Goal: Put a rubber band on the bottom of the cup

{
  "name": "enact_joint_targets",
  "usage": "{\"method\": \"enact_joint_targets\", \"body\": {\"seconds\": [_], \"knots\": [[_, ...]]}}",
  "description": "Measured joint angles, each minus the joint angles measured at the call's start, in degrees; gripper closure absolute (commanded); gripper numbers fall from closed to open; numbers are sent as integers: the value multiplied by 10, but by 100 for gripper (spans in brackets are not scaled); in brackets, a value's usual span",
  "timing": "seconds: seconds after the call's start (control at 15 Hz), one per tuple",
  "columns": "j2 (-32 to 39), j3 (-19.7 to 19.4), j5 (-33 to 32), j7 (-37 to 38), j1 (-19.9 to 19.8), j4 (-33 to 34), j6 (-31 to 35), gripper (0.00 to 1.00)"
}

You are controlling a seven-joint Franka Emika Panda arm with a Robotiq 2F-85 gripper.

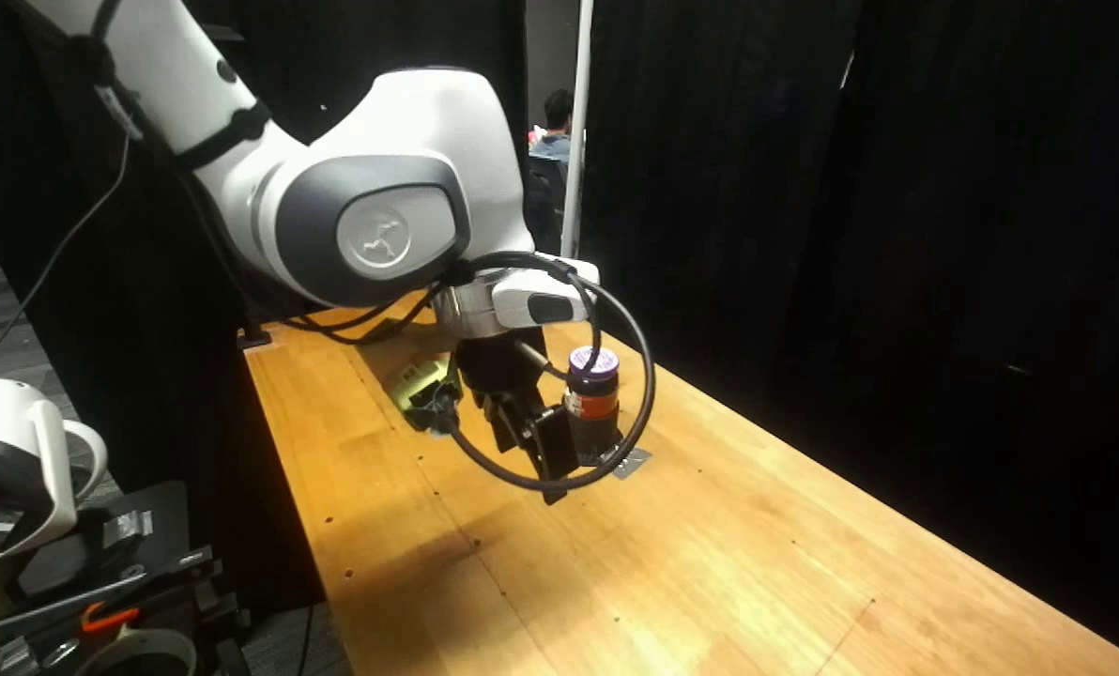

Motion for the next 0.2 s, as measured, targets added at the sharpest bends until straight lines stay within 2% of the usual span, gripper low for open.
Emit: {"method": "enact_joint_targets", "body": {"seconds": [0.07,0.2], "knots": [[-10,24,10,-12,-21,12,-45,0],[-28,117,12,-13,-108,50,-139,0]]}}
